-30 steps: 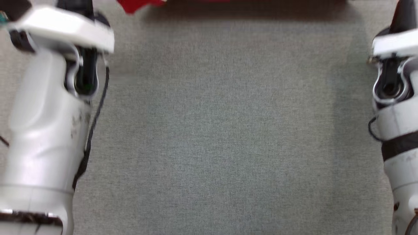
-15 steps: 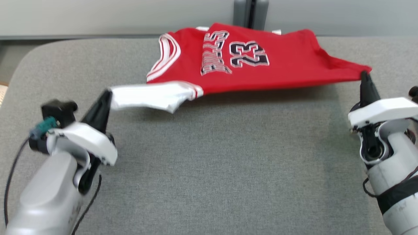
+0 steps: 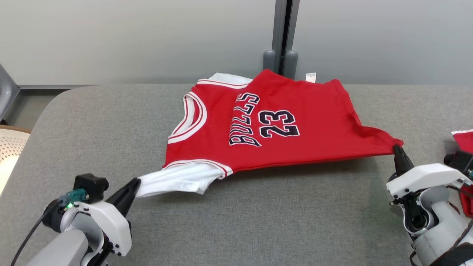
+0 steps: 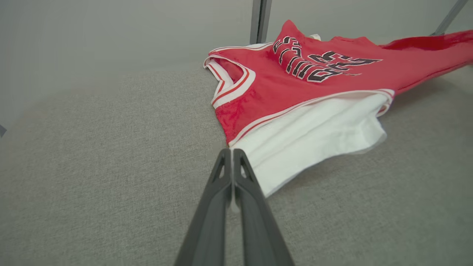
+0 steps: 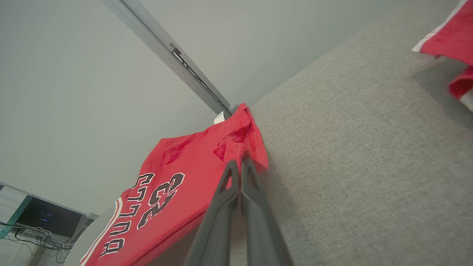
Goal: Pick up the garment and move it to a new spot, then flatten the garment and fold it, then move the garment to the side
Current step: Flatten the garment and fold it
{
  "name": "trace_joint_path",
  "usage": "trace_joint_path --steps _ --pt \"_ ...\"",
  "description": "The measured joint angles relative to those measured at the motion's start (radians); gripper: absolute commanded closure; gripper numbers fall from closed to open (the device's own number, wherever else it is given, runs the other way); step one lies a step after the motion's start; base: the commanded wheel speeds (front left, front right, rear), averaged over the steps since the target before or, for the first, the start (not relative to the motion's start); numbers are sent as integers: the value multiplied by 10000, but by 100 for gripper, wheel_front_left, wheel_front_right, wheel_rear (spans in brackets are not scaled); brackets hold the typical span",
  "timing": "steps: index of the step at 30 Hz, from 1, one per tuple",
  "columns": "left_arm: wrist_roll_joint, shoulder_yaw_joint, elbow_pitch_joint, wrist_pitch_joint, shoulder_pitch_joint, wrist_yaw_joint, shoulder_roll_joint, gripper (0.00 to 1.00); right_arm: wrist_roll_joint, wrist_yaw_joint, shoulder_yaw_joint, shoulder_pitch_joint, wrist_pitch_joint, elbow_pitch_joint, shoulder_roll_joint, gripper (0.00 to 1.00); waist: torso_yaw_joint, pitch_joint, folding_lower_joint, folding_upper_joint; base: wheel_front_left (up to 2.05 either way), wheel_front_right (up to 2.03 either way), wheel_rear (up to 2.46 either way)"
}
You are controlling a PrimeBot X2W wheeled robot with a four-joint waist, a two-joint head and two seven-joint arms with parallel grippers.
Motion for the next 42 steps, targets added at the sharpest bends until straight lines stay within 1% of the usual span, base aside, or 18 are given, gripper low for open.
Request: trace_joint_path --steps 8,12,16,21,23,27,32,37,42 --pt "-568 -989 -895 249 794 0 510 100 694 0 -82 1192 -63 -656 -171 100 -47 -599 0 0 0 0 0" --pt "-794 -1287 -1361 261 1094 -2 734 100 949 0 -399 1787 -393 -1122 -343 100 -126 -708 -1 0 0 0 0" --pt "-976 -1446 -1628 245 1362 0 846 100 1212 0 -704 2498 -583 -1772 -332 100 -225 -783 0 0 0 0 0" --pt "-1164 -1569 -1937 251 1557 0 943 100 1168 0 -934 3296 -700 -2422 -355 100 -359 -791 0 0 0 0 0" --pt "-1266 -1593 -2113 309 1672 0 1028 100 1020 0 -949 3571 -560 -2589 -364 100 -407 -785 0 0 0 0 0" --pt "-1576 -1776 -2744 529 1856 0 1350 100 650 0 -1037 3890 -71 -2817 -468 100 -456 -762 0 0 0 0 0" --pt "-2128 -2073 -3877 943 2021 0 1954 100 203 0 -1348 4090 882 -3166 -629 100 -435 -738 0 0 0 0 0" --pt "-2612 -2297 -4911 1252 2089 0 2543 100 -341 -2 -1747 4309 2266 -3816 -761 100 -351 -735 0 0 0 0 0" --pt "-2809 -2431 -5586 1486 2093 0 2953 100 -892 -2 -2615 4729 3616 -4742 -738 100 -211 -740 0 0 0 0 0"
